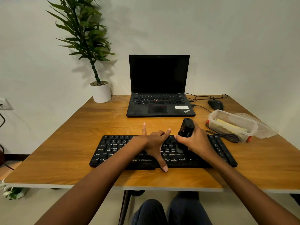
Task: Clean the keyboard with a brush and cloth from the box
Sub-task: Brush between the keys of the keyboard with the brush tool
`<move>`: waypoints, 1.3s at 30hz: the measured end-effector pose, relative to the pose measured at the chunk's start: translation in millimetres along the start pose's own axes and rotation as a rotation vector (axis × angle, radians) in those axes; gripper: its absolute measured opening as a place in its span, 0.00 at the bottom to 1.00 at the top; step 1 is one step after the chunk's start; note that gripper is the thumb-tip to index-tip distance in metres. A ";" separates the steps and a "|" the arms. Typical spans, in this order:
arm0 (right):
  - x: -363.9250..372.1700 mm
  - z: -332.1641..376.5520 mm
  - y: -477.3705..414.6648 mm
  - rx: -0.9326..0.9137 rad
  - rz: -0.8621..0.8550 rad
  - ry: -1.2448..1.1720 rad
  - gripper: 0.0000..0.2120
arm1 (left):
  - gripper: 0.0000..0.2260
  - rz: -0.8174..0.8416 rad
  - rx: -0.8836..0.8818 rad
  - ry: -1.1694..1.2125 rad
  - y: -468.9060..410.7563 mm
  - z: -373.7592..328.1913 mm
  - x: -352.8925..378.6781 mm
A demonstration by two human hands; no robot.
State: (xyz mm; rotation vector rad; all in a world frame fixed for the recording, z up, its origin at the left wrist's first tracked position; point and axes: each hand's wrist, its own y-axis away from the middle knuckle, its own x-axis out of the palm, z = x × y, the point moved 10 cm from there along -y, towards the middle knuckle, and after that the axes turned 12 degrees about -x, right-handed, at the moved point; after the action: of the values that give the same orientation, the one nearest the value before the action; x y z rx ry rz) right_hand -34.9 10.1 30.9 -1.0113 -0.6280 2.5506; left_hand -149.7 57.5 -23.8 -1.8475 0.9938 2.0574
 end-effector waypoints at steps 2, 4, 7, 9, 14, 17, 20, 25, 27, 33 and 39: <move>1.6 1.7 -0.4 -0.006 -0.011 -0.005 0.22 | 0.60 0.000 -0.005 0.005 -0.2 1.3 1.1; 3.7 3.4 2.1 -0.009 0.013 -0.024 0.22 | 0.60 -0.003 -0.006 0.012 -0.2 2.1 1.7; 5.0 6.4 -0.3 -0.016 0.054 -0.044 0.22 | 0.60 -0.003 -0.002 0.005 -1.7 2.3 1.6; 3.5 7.6 -4.3 -0.028 0.027 -0.033 0.22 | 0.60 -0.008 -0.002 -0.008 -2.7 2.1 1.6; 10.4 12.9 0.3 -0.037 0.066 -0.057 0.21 | 0.59 -0.001 -0.006 -0.006 -2.1 3.0 2.2; -1.5 7.7 7.0 0.010 -0.009 -0.038 0.20 | 0.60 0.008 -0.013 -0.013 -1.3 2.2 2.2; 5.6 -1.2 24.1 0.083 0.086 -0.122 0.16 | 0.60 0.003 -0.014 -0.019 -1.0 2.1 1.5; -5.9 -0.7 19.6 0.065 -0.030 -0.039 0.18 | 0.60 0.004 -0.002 -0.010 1.7 0.4 -0.1; -9.9 5.7 16.6 0.010 -0.117 0.006 0.18 | 0.60 0.004 -0.005 -0.007 2.0 0.7 -0.2; -10.6 8.3 46.7 0.045 -0.104 -0.012 0.16 | 0.60 0.004 0.003 -0.007 1.0 1.3 1.3; -2.1 8.3 16.6 0.065 -0.031 0.042 0.18 | 0.60 -0.001 0.004 0.004 1.2 1.8 1.3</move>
State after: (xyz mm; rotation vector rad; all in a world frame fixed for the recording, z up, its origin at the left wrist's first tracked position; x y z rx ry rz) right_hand -41.5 -7.2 29.1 -1.0223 -0.5423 2.4990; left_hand -152.1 57.4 -24.6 -1.8505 0.9967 2.0508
